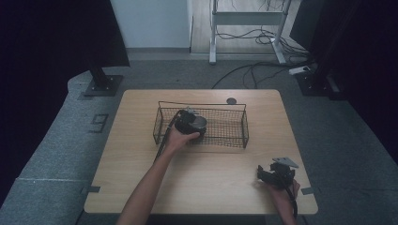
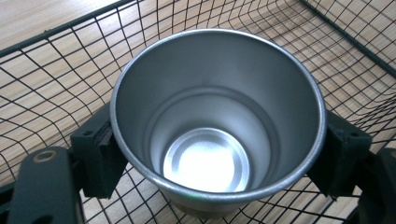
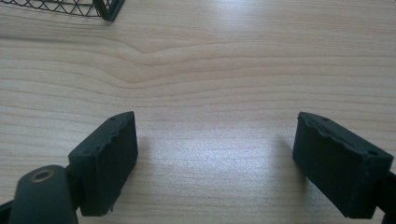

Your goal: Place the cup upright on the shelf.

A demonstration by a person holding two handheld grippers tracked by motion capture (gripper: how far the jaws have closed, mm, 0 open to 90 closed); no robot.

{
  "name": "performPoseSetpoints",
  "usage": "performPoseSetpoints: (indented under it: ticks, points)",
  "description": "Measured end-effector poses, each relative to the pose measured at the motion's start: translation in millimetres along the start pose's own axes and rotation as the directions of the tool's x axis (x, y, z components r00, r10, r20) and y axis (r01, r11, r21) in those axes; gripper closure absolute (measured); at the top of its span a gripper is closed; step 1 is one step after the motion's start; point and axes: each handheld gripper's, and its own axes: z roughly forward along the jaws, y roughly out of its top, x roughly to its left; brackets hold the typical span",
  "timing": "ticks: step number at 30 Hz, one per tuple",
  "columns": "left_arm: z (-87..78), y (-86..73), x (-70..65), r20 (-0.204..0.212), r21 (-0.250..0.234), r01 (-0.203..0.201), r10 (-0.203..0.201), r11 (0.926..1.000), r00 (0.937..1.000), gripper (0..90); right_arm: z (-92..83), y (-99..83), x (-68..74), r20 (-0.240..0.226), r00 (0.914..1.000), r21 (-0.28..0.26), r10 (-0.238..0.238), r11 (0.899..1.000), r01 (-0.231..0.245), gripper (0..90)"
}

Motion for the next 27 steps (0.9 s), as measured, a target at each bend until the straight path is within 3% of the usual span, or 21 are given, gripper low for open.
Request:
performPoseSetpoints:
  ticks: [12,17,27]
  points:
    - [-1.7,-2.8,1.2,-0.002,-0.003,0.012,-0.012,0.9999,0.9999,12.6,0.0,0.0,0.0,0.000,1.0000,0.000,0.000,1.000,0.000,13.8]
    - [-4.9,-2.2,1.1,0.024,-0.027,0.017,-0.016,0.9995,0.9996,9.9,0.0,0.0,0.0,0.000,1.0000,0.000,0.000,1.000,0.000,13.8]
    - [-15.0,-0.4,0.9,0.028,-0.066,0.027,-0.025,0.9974,0.9993,8.4,0.0,0.0,0.0,0.000,1.0000,0.000,0.001,1.000,-0.001,13.8]
